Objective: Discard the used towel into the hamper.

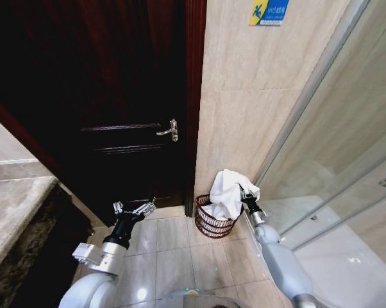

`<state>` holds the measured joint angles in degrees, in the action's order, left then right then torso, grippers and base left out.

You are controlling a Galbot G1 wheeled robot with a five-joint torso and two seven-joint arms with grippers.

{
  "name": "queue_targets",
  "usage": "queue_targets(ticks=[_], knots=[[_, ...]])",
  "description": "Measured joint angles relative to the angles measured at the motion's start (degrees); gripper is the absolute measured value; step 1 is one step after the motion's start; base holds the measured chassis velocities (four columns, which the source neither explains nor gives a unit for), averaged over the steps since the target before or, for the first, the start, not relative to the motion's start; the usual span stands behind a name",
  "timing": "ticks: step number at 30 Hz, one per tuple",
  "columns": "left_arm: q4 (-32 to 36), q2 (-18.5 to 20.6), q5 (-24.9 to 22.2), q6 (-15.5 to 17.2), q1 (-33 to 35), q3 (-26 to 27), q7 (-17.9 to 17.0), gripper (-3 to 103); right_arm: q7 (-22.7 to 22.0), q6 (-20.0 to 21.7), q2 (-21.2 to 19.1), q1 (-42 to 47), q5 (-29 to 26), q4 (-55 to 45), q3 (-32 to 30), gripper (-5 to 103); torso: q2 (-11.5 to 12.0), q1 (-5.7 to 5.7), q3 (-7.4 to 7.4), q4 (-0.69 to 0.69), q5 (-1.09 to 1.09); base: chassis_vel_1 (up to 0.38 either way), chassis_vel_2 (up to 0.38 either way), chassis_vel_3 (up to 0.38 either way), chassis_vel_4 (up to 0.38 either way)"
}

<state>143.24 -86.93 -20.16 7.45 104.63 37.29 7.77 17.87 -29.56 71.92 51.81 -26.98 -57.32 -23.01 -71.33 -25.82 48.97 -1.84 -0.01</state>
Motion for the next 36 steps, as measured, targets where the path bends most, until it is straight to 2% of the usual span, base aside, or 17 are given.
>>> queue_targets(ticks=[23, 31, 36], knots=[[0.0, 0.0, 0.0, 0.0, 0.0, 0.0, 0.0, 100, 2.2, -2.4, 1.7, -6.4, 5.3, 14.3, 0.4, 14, 0.0, 0.00, 0.00, 0.00, 0.01, 0.000, 0.000, 0.000, 0.000], [0.0, 0.0, 0.0, 0.0, 0.0, 0.0, 0.0, 100, 2.3, -2.3, 2.2, -8.0, 9.5, 17.5, 0.0, 14, 0.0, 0.00, 0.00, 0.00, 0.01, 0.000, 0.000, 0.000, 0.000], [0.0, 0.0, 0.0, 0.0, 0.0, 0.0, 0.0, 100, 2.0, -0.3, 2.6, -8.5, 11.9, 18.4, -0.1, 14, 0.0, 0.00, 0.00, 0.00, 0.01, 0.000, 0.000, 0.000, 0.000]])
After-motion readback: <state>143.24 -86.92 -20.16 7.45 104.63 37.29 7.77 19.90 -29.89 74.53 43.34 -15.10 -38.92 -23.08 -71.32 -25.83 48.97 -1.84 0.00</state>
